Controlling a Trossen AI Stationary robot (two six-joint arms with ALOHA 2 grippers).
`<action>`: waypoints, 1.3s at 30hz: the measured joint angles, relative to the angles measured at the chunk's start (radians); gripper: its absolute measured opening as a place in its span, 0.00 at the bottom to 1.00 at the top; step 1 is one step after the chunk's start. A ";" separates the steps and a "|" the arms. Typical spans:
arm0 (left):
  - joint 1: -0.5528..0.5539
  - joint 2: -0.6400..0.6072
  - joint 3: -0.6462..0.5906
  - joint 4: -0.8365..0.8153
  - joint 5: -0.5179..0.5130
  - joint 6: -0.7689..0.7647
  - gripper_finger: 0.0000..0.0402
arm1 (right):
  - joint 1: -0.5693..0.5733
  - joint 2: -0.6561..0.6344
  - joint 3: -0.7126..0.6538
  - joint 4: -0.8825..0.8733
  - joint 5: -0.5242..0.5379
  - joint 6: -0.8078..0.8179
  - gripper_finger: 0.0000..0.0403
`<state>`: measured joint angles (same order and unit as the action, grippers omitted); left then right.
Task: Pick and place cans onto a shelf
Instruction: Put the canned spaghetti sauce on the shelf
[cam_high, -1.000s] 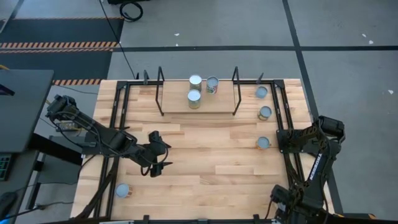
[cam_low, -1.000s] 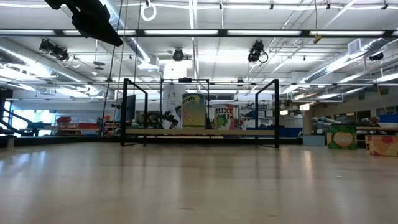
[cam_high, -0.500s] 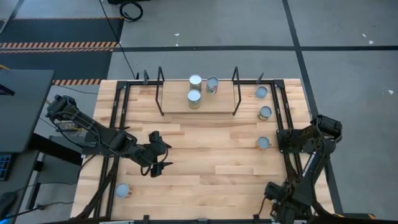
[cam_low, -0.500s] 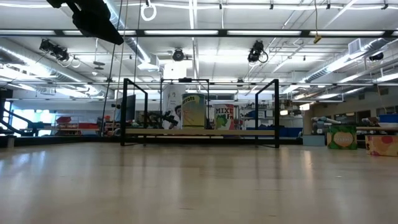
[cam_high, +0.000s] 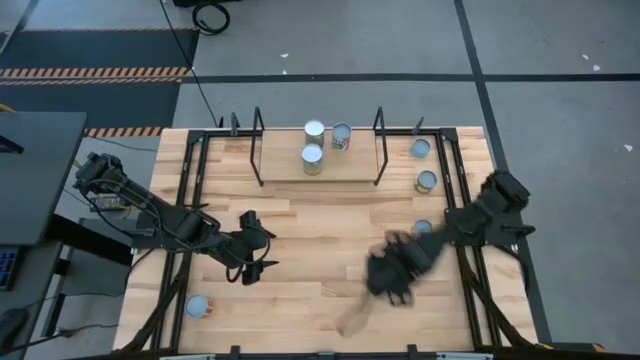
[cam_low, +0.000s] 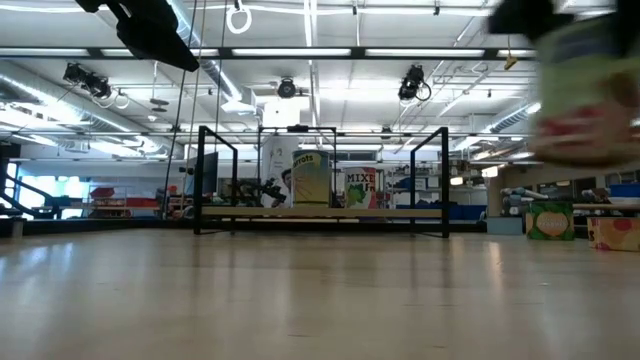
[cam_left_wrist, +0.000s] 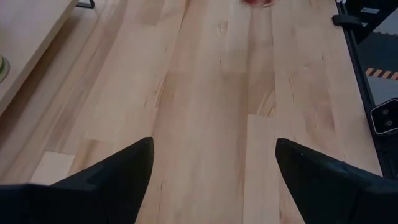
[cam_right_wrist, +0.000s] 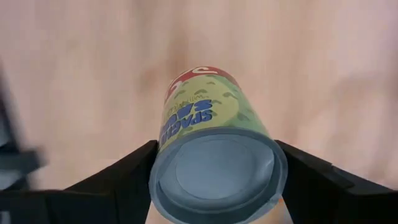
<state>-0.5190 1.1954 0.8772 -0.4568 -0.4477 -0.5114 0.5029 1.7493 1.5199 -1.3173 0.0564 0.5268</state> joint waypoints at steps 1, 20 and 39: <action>0.000 0.000 0.000 0.000 0.000 0.000 0.85 | -0.053 0.000 0.016 -0.001 0.017 -0.081 0.72; 0.000 0.000 0.000 0.010 0.000 0.000 0.85 | -0.594 0.190 0.369 -0.082 0.223 -0.938 0.73; 0.000 0.000 0.000 0.042 0.000 0.000 0.85 | -0.853 0.281 0.353 0.108 0.196 -1.314 0.73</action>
<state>-0.5190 1.1954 0.8772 -0.4146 -0.4477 -0.5114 -0.3501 2.0300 1.8733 -1.2094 0.2522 -0.7872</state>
